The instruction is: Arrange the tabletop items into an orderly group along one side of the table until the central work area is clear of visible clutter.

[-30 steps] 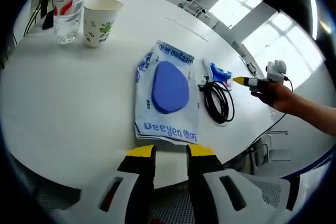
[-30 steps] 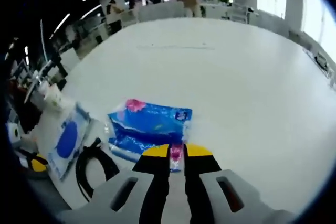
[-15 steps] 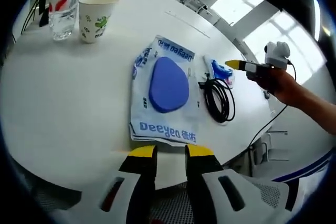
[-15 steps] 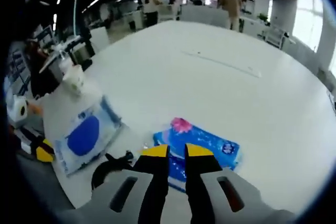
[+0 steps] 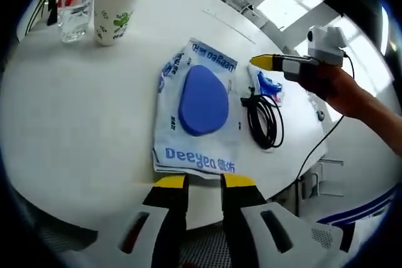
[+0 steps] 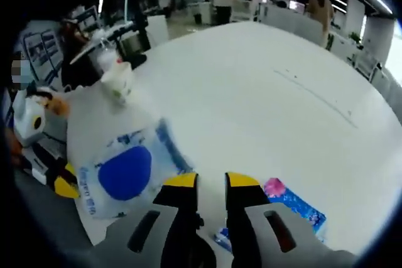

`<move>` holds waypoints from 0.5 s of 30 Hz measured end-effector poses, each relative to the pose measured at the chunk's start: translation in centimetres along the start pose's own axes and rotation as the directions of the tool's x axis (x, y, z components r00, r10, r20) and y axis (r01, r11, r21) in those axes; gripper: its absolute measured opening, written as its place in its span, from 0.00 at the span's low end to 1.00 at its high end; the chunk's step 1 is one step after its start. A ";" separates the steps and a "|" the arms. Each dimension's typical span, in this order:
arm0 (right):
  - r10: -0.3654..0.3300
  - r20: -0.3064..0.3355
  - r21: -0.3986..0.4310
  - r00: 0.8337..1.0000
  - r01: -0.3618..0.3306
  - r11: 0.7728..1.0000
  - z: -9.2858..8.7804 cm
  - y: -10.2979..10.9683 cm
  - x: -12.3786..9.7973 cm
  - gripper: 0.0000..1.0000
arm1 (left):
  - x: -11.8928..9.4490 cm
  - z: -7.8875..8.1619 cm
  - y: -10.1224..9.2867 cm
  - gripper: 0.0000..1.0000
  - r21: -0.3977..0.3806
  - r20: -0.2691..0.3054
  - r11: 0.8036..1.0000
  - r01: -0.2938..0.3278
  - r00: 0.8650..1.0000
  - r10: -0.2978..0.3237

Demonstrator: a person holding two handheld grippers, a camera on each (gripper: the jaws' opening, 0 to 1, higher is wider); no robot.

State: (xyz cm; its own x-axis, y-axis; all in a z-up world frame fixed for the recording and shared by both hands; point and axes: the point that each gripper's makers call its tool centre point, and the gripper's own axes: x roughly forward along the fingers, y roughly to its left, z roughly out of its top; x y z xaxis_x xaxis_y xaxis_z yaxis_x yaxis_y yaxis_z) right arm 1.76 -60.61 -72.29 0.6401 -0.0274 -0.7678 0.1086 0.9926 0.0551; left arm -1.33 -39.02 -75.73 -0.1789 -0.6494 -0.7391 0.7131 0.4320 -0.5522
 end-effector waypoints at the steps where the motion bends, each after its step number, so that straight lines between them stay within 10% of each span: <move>1: 0.008 -0.005 -0.009 1.000 -0.009 1.000 0.2 0.3 0.4 0.16 | 0.1 0.0 0.0 0.17 -0.001 -0.001 1.000 0.000 1.000 0.000; 15: 0.088 -0.086 -0.085 0.992 -0.096 0.992 0.8 2.4 4.0 0.21 | 0.7 0.2 0.2 0.16 -0.022 -0.012 1.000 -0.005 1.000 0.004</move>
State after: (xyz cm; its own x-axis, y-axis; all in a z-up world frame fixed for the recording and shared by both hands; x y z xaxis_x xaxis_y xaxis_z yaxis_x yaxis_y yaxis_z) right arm 5.16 -58.43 -74.73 0.5790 0.0706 -0.8123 -0.0183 0.9971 0.0737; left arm -1.22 -39.50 -76.30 -0.1838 -0.6399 -0.7462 0.6985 0.4490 -0.5572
